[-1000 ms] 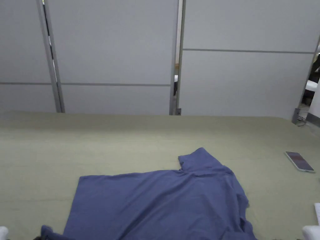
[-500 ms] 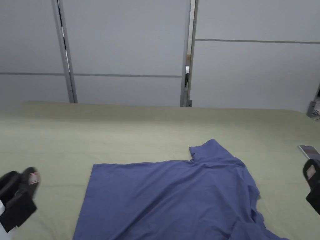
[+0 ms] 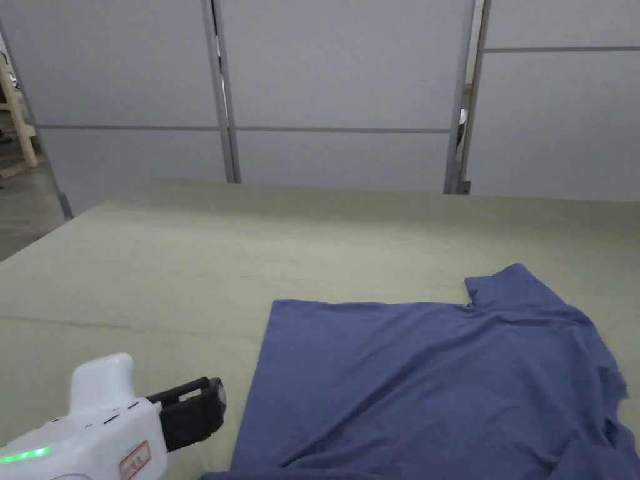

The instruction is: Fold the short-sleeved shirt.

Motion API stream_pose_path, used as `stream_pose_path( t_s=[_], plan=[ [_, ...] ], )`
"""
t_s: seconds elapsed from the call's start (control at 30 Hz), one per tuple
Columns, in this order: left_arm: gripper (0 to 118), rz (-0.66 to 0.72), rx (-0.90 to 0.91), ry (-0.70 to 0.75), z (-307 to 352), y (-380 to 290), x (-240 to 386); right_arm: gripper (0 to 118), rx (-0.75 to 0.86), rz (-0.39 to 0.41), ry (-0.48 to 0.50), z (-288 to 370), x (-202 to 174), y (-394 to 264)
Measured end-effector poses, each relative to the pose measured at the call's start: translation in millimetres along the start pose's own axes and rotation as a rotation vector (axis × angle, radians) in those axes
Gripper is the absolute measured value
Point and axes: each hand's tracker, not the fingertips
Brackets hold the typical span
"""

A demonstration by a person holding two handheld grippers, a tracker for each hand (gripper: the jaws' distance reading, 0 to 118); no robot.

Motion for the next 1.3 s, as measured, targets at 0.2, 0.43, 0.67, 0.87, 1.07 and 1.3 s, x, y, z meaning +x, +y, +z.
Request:
stream_pose_path(
  t_s=[0.2,0.43,0.67,0.87,1.07,1.3],
  plan=[
    [112,0.135,-0.255,0.048,-50.3,-30.6,-23.1,2,-0.036,0.023,-0.007,2.3,0.8,-7.9],
    [7,0.051,-0.306,0.07,-80.8,-61.3,-10.2,2,-0.123,0.01,-0.035,-4.1,12.1,-17.0],
    [6,0.044,-0.227,0.001,-47.4,-54.7,4.4,91,-0.456,-0.001,-0.085,-38.4,41.6,-42.8],
    [6,0.018,-0.174,-0.042,-38.1,-34.6,-7.0,100,-0.853,-0.081,-0.206,-84.5,88.2,-99.0],
    [6,-0.02,-0.182,-0.035,-28.2,-43.9,16.0,50,-0.958,-0.15,-0.219,-91.6,108.1,-131.4],
    [6,-0.001,-0.083,-0.066,-2.1,-9.6,26.9,4,-0.616,-0.133,-0.07,-71.5,84.9,-62.6]
  ],
)
